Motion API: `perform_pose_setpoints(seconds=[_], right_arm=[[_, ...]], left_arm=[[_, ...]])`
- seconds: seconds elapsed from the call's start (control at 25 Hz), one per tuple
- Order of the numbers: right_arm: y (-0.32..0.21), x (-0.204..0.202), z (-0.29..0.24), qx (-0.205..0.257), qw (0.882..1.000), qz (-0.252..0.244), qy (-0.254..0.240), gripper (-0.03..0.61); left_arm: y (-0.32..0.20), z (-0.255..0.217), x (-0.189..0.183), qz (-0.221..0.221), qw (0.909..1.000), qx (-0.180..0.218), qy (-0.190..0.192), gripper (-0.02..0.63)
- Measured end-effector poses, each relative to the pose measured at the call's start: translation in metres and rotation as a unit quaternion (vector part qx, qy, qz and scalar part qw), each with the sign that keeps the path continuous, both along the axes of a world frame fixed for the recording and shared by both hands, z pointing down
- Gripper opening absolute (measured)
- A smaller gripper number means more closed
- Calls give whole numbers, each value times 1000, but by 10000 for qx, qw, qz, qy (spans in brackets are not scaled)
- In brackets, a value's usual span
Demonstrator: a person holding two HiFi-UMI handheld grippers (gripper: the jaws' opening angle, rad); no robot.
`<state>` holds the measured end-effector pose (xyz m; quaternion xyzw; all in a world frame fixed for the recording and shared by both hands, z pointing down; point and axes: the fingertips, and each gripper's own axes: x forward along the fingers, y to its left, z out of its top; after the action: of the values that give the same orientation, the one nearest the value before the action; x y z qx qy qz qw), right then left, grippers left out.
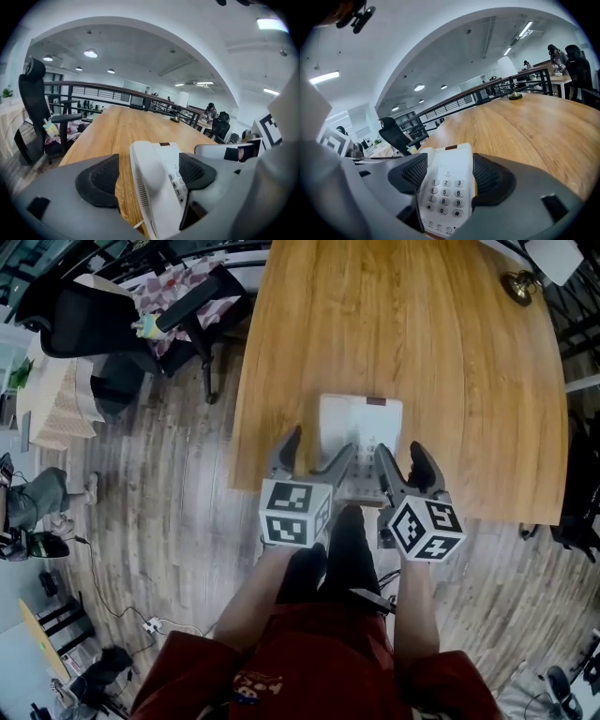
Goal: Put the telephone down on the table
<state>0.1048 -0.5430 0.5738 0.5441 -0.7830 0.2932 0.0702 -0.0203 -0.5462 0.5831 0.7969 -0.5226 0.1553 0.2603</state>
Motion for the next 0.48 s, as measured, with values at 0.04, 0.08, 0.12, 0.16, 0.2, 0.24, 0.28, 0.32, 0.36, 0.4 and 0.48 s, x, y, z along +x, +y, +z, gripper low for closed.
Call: perform_pose_setpoints(seconds=[0.04,0.08,0.12,0.16,0.2,0.24,0.28,0.32,0.36,0.4,0.48], right_arm=[[2,0,-7,86,10000,7,7,290],[5,0,-15,173,9998,27,16,290],[7,1,-23,257,9997,53,30,290],[10,1,-32,340,9994,78,54,290],[12,0,-41,426,9990,99,88,290],[14,-1,-50,519,9985,116,127,290],[16,-2,-60,618,9979,130,171,290],[18,-2,-70,719,9971,144,216,290],[20,-2,-80,820,9962,160,255,290],[24,-2,-90,919,9952,180,287,290],[31,-1,-110,1127,9927,221,354,290]], left_arm=[[2,-7,0,6,10000,80,-11,394],[4,-15,-1,0,9999,171,-14,394],[6,-23,-1,-7,9997,263,-10,394],[8,-31,-2,-7,9994,352,0,394],[10,-40,-4,-3,9990,437,13,394],[12,-48,-6,-1,9986,521,21,394],[13,-57,-9,0,9982,605,24,394],[15,-65,-11,2,9976,687,27,394],[17,-74,-13,4,9970,770,33,394],[20,-84,-14,9,9963,858,42,394],[24,-104,-15,34,9943,1064,65,394]])
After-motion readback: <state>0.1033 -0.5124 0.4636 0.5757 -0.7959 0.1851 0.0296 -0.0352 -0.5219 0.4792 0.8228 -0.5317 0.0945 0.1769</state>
